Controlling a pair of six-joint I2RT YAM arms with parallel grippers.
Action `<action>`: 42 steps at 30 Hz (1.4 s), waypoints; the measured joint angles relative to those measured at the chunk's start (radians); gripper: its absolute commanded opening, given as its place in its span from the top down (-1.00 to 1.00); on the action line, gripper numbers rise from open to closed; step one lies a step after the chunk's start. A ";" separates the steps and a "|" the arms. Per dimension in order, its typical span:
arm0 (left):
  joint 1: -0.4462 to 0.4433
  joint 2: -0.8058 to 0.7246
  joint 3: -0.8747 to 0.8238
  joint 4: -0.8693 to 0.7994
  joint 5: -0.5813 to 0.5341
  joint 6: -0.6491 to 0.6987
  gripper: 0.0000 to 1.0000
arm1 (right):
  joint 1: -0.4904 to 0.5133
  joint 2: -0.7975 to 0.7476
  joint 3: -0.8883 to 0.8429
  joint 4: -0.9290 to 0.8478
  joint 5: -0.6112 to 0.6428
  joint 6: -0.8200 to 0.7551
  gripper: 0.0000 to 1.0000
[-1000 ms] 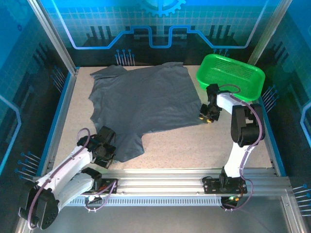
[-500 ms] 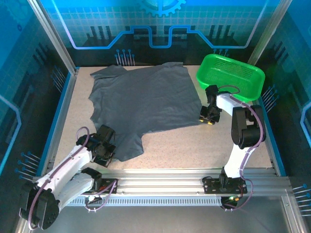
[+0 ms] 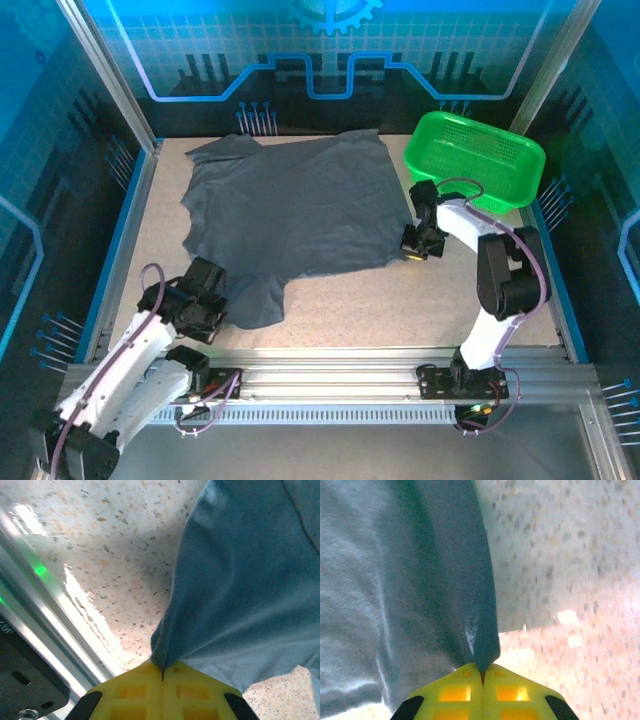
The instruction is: Fold and stack the t-shirts
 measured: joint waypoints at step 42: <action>0.350 0.491 0.528 0.304 0.086 0.479 1.00 | 0.014 0.022 0.290 -0.190 -0.051 0.089 1.00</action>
